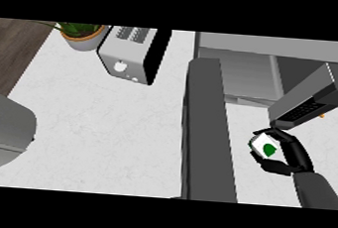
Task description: Pick up the milk, place it into the microwave and close the microwave
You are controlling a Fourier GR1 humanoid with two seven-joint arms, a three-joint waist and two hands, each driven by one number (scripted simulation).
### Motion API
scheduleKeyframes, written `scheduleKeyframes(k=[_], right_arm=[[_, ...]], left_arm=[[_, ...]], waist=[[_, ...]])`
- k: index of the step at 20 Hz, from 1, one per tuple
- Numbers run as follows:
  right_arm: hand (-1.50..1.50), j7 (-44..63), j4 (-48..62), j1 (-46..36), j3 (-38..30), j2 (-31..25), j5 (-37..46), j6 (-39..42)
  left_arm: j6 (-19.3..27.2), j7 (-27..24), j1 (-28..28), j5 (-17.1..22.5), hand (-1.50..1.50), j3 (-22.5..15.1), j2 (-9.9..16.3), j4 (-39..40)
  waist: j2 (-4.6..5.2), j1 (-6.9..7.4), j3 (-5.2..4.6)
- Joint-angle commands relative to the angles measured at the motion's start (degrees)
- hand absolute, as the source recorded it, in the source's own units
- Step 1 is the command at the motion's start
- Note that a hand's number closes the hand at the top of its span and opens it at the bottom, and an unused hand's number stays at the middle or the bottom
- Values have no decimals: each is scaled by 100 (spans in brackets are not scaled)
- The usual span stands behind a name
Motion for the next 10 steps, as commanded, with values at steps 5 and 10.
scheduleKeyframes(k=[5,10], right_arm=[[150,-839,172,-252,29,111,-37,537],[150,-752,243,-159,-421,645,-476,-302]], left_arm=[[-81,-5,276,722,-150,267,116,-410],[38,81,59,503,-150,151,108,-374]], waist=[[10,8,20],[11,-120,14]])
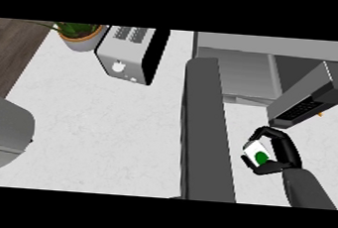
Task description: Pick up the milk, place it into the microwave and close the microwave
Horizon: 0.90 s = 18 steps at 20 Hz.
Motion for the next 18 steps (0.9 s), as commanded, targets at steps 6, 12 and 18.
scheduleKeyframes(k=[6,12,18], right_arm=[[150,-882,141,237,-481,651,-402,-590],[150,-425,3,-307,-379,672,-256,-970],[150,-35,72,-981,-536,554,-302,-1267]], left_arm=[[3,140,460,372,-150,-66,-288,-762],[-314,65,435,928,-150,487,76,-278],[-145,254,221,491,-150,115,-187,-316]], waist=[[-29,-64,1],[-49,-109,-12],[-22,-99,-9]])
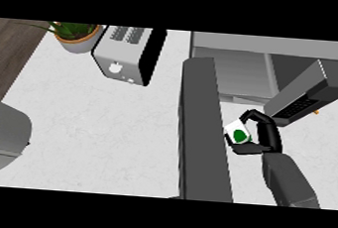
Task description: Pick up the milk, place it into the microwave and close the microwave
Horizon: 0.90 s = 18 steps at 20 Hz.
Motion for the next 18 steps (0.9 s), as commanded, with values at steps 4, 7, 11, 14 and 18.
scheduleKeyframes(k=[4,7,11,14,18], right_arm=[[150,472,250,-972,-111,-170,-28,-151],[150,470,496,-1114,-137,-497,41,-114],[150,1008,621,-1699,-181,-535,54,-408],[150,964,754,-1669,-120,-618,151,-380],[150,1430,783,-2173,-110,-795,213,-654]], left_arm=[[215,263,-344,406,-150,254,215,-174],[155,242,-412,447,-150,279,270,-5],[74,268,-425,204,-150,43,104,-97],[53,276,-549,227,-150,44,169,-23],[44,250,-700,247,-150,75,235,-86]], waist=[[22,13,2],[68,104,8],[93,195,9],[140,269,14],[185,395,18]])
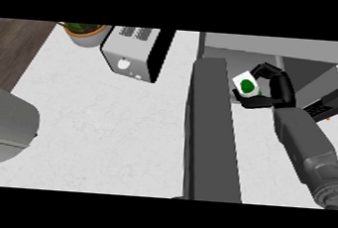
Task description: Pick up the milk, place it into the microwave and close the microwave
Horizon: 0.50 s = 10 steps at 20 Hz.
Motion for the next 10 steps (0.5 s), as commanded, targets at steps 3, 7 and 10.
scheduleKeyframes(k=[3,7,10], right_arm=[[150,304,78,-345,155,-275,277,-798],[150,459,154,-464,173,-384,350,-1135],[150,514,189,-494,125,-427,336,-1378]], left_arm=[[14,-3,-313,61,-150,114,194,-6],[167,202,-329,190,-150,-23,202,-34],[86,126,-429,152,-150,-29,208,41]], waist=[[93,165,5],[133,204,12],[188,307,16]])
